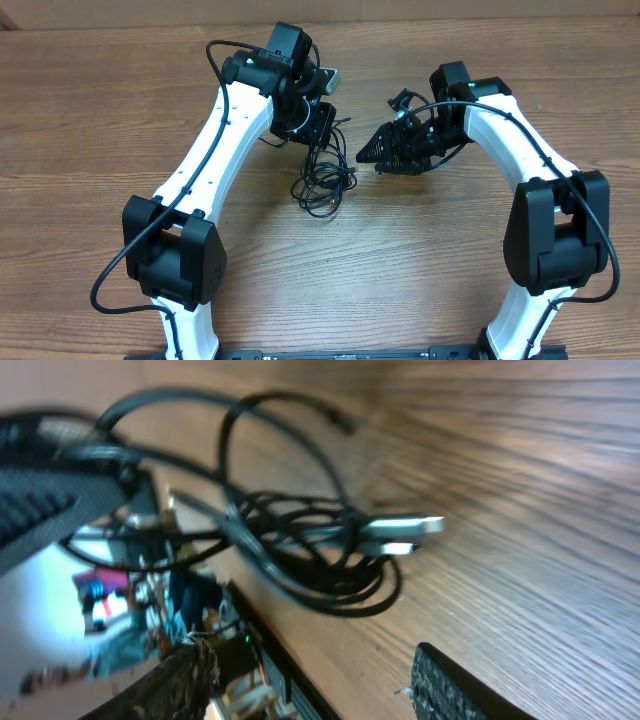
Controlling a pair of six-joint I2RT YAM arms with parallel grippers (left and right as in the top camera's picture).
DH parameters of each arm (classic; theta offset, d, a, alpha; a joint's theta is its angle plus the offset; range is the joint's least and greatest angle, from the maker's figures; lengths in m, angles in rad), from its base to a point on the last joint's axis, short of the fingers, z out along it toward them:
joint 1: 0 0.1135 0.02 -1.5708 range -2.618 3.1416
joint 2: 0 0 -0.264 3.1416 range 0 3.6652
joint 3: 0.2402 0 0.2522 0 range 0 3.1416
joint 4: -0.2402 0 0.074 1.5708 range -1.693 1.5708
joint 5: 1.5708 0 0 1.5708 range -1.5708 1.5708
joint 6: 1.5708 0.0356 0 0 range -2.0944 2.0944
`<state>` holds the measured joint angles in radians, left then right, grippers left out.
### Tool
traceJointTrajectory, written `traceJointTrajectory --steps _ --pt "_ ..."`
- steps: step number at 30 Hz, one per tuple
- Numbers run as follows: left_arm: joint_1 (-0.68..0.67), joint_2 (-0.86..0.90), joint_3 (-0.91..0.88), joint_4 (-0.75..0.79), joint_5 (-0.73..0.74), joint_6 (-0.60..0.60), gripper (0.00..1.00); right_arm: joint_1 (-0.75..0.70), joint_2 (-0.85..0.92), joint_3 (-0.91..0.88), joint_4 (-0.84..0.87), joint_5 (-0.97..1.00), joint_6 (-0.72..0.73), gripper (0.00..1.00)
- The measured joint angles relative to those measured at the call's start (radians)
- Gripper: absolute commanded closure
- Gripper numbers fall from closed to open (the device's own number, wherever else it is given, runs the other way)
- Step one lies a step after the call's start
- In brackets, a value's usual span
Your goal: Untangle cables
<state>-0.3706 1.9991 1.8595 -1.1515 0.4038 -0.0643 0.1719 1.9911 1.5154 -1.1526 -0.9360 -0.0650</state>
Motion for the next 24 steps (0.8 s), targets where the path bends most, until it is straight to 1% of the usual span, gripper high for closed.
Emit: traceJointTrajectory --steps 5,8,13,16,19,22,23,24 --pt "0.000 0.000 0.000 -0.001 0.006 -0.023 0.96 0.039 0.000 -0.002 -0.011 -0.023 -0.121 0.38" --pt "0.000 0.000 0.000 -0.004 0.008 -0.046 0.96 0.069 0.000 -0.005 0.006 0.014 -0.150 0.40" --pt "0.000 0.000 0.000 -0.033 0.009 -0.097 0.96 0.122 0.000 -0.007 0.039 0.114 -0.174 0.41" --pt "0.000 0.000 0.000 -0.054 0.011 -0.118 0.96 0.149 0.000 -0.008 0.069 0.160 -0.179 0.47" --pt "0.003 0.000 0.000 -0.069 0.015 -0.128 0.96 0.173 0.000 -0.011 0.103 0.211 -0.170 0.49" --pt "0.008 0.000 0.000 -0.076 0.025 -0.139 0.96 0.192 0.000 -0.011 0.129 0.265 -0.144 0.53" --pt "0.010 0.000 0.000 -0.076 0.030 -0.142 0.96 0.196 0.000 -0.011 0.132 0.276 -0.138 0.57" --pt "0.012 0.000 0.000 -0.076 0.031 -0.144 0.96 0.200 0.000 -0.011 0.134 0.290 -0.133 0.64"
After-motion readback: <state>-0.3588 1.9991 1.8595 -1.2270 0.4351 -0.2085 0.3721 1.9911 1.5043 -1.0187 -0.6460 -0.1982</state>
